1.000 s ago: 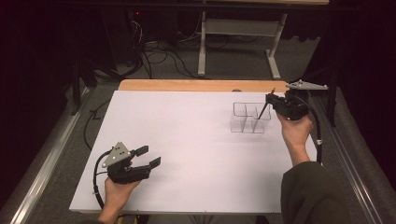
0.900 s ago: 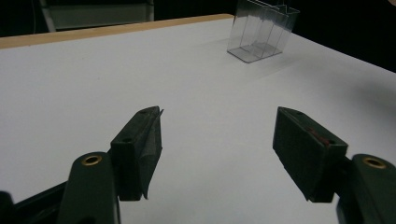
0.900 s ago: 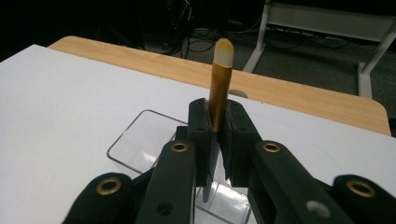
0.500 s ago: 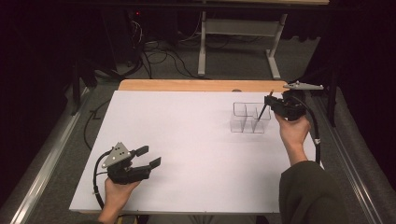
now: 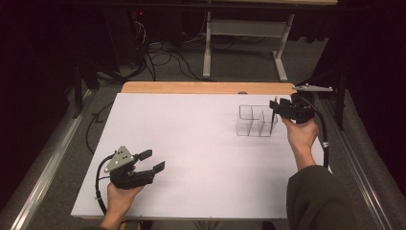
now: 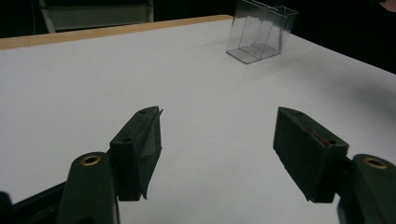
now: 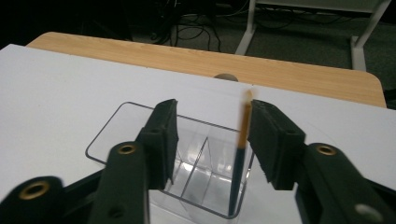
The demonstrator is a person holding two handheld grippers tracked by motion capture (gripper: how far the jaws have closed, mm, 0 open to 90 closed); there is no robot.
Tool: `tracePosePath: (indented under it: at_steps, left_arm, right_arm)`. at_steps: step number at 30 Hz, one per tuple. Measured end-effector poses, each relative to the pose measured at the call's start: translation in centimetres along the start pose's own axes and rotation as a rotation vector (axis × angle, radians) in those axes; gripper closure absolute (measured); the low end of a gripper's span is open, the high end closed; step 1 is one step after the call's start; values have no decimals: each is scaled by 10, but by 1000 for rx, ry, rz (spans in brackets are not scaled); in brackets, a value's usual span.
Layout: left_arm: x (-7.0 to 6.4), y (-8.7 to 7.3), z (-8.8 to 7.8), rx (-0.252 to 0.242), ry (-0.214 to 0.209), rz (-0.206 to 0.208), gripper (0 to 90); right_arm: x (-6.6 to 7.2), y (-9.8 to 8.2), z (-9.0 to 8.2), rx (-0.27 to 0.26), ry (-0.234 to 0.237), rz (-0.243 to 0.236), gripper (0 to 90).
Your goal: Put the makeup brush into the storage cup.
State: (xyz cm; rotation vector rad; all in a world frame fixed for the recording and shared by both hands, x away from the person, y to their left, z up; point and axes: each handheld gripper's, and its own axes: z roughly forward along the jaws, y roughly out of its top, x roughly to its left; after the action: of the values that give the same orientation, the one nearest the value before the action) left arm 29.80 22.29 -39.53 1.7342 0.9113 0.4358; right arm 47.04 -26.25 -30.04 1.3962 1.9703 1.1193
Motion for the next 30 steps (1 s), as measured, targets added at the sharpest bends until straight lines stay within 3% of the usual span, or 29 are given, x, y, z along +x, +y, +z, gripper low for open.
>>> tracePosePath:
  at_steps: [12,14,17,30]
  left_arm:
    - [-1,0,1,-1,0,2,327]
    - [-1,0,1,1,0,4,327]
    - [-1,0,1,0,1,4,326]
    - [-1,0,0,-2,5,5,326]
  right_arm:
    - [0,-6,-12,-59,3,-18,472]
    - [2,-8,-15,-79,-35,-9,389]
    - [3,-12,-19,-121,-76,-16,404]
    - [2,-24,-26,-125,-41,-24,412]
